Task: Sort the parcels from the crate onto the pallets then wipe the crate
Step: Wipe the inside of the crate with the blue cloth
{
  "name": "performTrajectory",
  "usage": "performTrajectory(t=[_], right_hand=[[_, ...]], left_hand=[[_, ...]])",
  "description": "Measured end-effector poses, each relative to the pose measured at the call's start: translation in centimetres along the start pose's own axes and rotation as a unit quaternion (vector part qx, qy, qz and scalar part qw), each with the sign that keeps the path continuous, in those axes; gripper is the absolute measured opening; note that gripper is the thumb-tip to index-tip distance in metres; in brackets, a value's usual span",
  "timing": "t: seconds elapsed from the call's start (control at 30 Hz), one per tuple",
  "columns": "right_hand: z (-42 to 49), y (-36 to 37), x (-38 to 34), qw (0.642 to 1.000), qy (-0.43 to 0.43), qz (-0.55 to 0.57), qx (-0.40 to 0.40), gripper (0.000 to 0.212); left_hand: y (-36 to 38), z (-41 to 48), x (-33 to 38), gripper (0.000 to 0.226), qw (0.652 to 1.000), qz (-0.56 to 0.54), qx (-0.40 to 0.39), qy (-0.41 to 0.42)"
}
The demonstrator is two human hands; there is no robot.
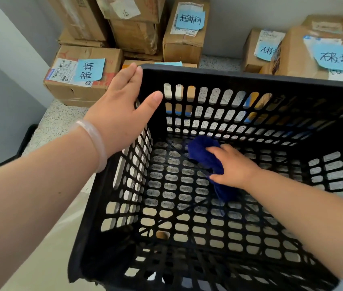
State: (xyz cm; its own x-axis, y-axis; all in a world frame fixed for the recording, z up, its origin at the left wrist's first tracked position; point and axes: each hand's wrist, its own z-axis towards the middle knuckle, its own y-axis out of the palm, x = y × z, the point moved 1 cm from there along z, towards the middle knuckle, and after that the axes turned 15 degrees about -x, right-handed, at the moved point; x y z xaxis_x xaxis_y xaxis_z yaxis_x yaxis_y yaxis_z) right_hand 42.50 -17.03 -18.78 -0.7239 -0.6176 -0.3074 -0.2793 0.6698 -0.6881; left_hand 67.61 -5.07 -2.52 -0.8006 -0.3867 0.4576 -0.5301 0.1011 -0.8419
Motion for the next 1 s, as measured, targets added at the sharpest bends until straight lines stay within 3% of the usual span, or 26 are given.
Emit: performTrajectory(t=[0.2,0.33,0.43,0.5,0.6,0.77,0.87,1.0], right_hand=[[-4.5,3.9,-2.1,0.986,-0.064,-0.026,-0.154,0.060],[-6.9,5.0,-4.3,0.939,-0.134,-0.121,-0.294,0.056],[-7.3,5.5,-5.1,0.902,-0.181,-0.203,-0.336,0.060],[-7.0,4.8,-4.6,0.900,-0.201,-0.237,-0.306,0.059],[-6.1,2.6,-2.5,0.915,-0.205,-0.286,-0.195,0.050],[-3.5,-2.1,2.8,0.939,-0.054,-0.340,-0.024,0.049],[-3.1,-3.3,4.6,0.957,0.026,-0.290,0.008,0.058],[-3.3,-1.2,4.9,0.974,0.017,-0.226,-0.019,0.083]], left_hand=[[-0.3,-0.6,0.9,0.071,0.999,0.018,-0.015,-0.032],[-0.5,-0.9,1.4,0.071,0.998,0.032,-0.023,-0.044],[-0.5,-0.8,1.3,0.072,0.998,0.041,-0.022,-0.043],[-0.4,-0.7,1.1,0.072,0.998,0.038,-0.018,-0.042],[-0.4,-0.5,1.0,0.072,0.999,0.023,-0.011,-0.037],[-0.3,-0.5,0.8,0.072,0.999,0.024,-0.009,-0.031],[-0.3,-0.4,0.9,0.071,0.999,0.032,-0.005,-0.039],[-0.3,-0.5,1.1,0.071,0.997,0.054,-0.003,-0.050]])
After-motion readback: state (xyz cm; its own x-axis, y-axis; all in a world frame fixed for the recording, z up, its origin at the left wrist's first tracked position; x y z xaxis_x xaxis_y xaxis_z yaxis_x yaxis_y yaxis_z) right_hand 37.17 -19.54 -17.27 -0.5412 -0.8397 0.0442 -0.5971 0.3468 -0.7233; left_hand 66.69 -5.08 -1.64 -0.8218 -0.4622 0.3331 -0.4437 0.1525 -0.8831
